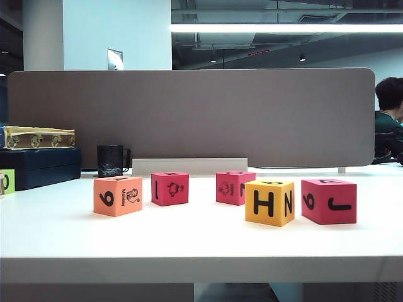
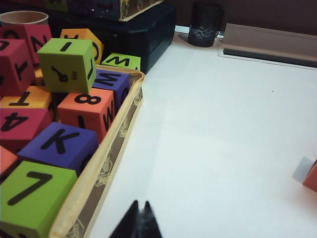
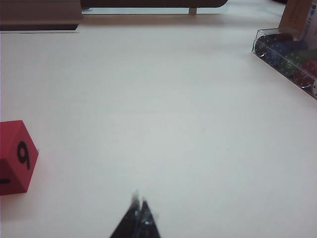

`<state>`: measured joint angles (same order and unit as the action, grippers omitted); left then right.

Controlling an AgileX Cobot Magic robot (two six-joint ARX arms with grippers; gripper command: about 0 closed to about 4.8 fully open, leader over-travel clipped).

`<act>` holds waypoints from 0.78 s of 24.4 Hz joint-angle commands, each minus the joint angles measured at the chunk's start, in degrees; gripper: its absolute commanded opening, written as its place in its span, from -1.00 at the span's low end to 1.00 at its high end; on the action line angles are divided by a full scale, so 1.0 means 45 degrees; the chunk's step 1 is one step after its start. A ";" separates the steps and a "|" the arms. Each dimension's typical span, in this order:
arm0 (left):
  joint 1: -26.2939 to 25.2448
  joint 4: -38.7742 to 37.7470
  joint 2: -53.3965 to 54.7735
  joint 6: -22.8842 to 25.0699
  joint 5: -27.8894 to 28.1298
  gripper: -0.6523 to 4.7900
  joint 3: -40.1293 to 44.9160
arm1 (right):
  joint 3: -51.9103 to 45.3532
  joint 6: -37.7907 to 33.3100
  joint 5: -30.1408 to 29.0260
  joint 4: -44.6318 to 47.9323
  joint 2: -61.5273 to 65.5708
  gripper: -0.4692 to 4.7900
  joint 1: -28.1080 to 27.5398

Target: Select the appropriate blocks from the scattered letter blocks on the table and arrange them in a row to spell out "ALOHA".

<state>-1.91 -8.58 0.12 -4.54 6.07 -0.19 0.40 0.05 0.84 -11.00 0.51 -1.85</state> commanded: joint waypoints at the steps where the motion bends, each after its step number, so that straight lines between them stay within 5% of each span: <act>1: 0.0005 0.0117 0.0005 0.1001 0.0175 -0.78 -0.0034 | -0.0073 0.0034 -0.0029 0.0117 -0.0141 -0.82 0.0005; 12: 0.0010 0.0291 0.0005 0.0942 -0.0233 -0.78 -0.0034 | -0.0073 0.0034 0.0019 0.0121 -0.0141 -0.82 0.0005; 16: 0.0010 0.0316 0.0005 -0.1219 -0.1715 -0.78 -0.0034 | -0.0073 0.0015 0.0010 0.0121 -0.0141 -0.82 0.0010; 19: 0.0010 0.0321 0.0005 -0.1821 -0.2948 -0.78 -0.0034 | -0.0073 -0.0024 -0.0039 0.0185 -0.0141 -0.82 0.0010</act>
<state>-1.91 -7.66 0.12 -10.00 -2.90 -0.19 0.40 0.03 0.86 -11.00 0.51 -1.85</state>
